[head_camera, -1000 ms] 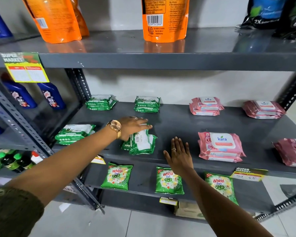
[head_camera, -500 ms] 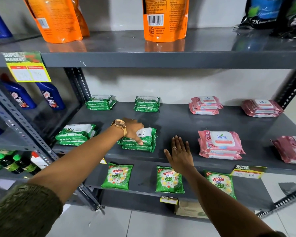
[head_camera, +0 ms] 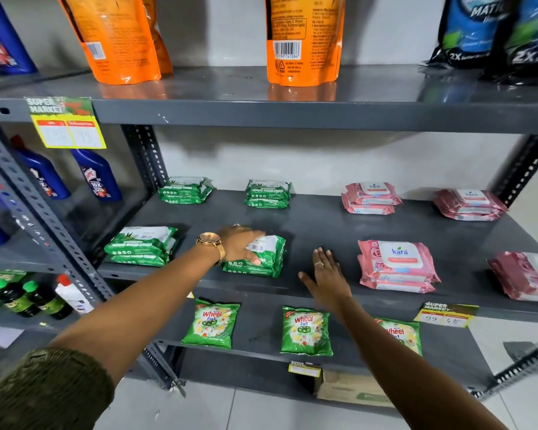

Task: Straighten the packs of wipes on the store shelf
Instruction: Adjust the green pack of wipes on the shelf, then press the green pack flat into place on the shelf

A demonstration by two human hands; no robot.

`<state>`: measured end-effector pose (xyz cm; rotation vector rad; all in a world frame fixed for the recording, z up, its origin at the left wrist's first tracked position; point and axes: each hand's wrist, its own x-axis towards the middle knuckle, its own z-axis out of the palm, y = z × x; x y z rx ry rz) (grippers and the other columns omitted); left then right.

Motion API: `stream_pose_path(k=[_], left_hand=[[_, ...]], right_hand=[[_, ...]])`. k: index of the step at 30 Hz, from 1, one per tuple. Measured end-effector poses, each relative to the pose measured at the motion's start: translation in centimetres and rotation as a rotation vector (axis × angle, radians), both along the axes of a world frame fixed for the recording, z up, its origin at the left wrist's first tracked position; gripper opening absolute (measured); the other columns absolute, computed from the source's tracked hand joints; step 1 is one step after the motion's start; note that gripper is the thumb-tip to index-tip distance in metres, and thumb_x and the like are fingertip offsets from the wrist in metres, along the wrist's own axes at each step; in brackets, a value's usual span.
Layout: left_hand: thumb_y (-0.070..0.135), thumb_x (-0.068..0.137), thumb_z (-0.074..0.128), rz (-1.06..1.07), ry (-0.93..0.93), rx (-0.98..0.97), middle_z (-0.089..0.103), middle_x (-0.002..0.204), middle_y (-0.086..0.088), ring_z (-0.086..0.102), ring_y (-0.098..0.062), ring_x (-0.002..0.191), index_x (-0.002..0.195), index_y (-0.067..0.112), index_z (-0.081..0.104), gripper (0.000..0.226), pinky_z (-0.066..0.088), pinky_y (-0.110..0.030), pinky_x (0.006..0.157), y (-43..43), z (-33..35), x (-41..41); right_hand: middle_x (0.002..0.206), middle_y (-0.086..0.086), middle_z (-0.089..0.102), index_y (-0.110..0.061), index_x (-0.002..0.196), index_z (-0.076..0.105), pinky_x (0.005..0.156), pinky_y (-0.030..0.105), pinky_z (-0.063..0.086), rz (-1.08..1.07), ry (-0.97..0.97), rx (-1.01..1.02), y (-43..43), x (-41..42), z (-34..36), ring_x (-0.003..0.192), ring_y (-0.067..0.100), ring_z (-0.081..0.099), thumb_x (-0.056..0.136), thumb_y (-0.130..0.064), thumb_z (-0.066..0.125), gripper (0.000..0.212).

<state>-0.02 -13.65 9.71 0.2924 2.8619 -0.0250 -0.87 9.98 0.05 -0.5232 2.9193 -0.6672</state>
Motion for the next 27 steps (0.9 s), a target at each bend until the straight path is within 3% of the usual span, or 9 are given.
stream_pose_path(k=[5,9,12,17,22,27], left_hand=[[0.045,0.090,0.054,0.000,0.076,0.085,0.029,0.155,-0.009,0.032,-0.031,0.138,0.149,0.023,0.015,0.074,0.028,-0.040,0.111,0.1,-1.1,1.2],[0.042,0.091,0.056,0.001,0.049,0.159,0.028,0.155,-0.010,0.030,-0.031,0.139,0.149,0.020,0.018,0.072,0.025,-0.039,0.113,0.1,-0.9,1.1],[0.042,0.093,0.051,0.024,0.078,0.243,0.026,0.156,-0.010,0.025,-0.028,0.142,0.148,0.016,0.022,0.067,0.019,-0.037,0.115,0.5,-0.9,1.2],[0.049,0.097,0.031,0.153,0.199,0.157,0.009,0.159,-0.012,0.004,-0.025,0.147,0.149,0.007,0.010,0.070,0.004,-0.040,0.119,1.5,-3.2,1.6],[0.058,0.093,0.014,0.203,0.291,0.161,-0.004,0.160,-0.012,-0.008,-0.024,0.147,0.148,0.006,-0.002,0.078,-0.004,-0.039,0.120,2.3,-6.1,2.1],[0.058,0.087,0.007,0.251,0.365,0.153,0.001,0.160,-0.012,-0.003,-0.024,0.147,0.149,0.006,0.003,0.081,-0.005,-0.040,0.120,2.8,-7.3,1.7]], right_hand=[[0.156,0.012,0.027,-0.005,0.145,0.027,0.118,0.039,0.017,-0.020,0.180,-0.223,2.6,0.9,5.3,0.148,0.023,0.010,0.096,-0.034,0.044,0.060],[0.154,0.014,0.030,-0.004,0.143,0.030,0.118,0.043,0.021,-0.134,0.255,-0.168,5.3,0.0,8.3,0.148,0.026,0.010,0.096,-0.033,0.044,0.057],[0.156,0.017,0.023,0.000,0.143,0.026,0.120,0.045,0.009,-0.211,0.270,-0.032,7.3,-0.8,8.9,0.148,0.029,0.006,0.096,-0.034,0.041,0.060],[0.160,0.014,0.012,-0.001,0.146,0.015,0.120,0.049,-0.001,-0.335,0.162,0.244,10.6,-1.7,6.8,0.147,0.033,-0.008,0.097,-0.040,0.029,0.065],[0.159,0.010,0.016,-0.008,0.148,0.014,0.120,0.051,0.005,-0.335,0.258,0.190,12.0,-0.9,3.5,0.148,0.033,0.003,0.098,-0.043,0.021,0.062],[0.159,0.007,0.017,-0.011,0.148,0.015,0.121,0.049,0.006,-0.367,0.248,0.177,11.8,-1.5,3.2,0.148,0.030,0.006,0.097,-0.045,0.021,0.062]])
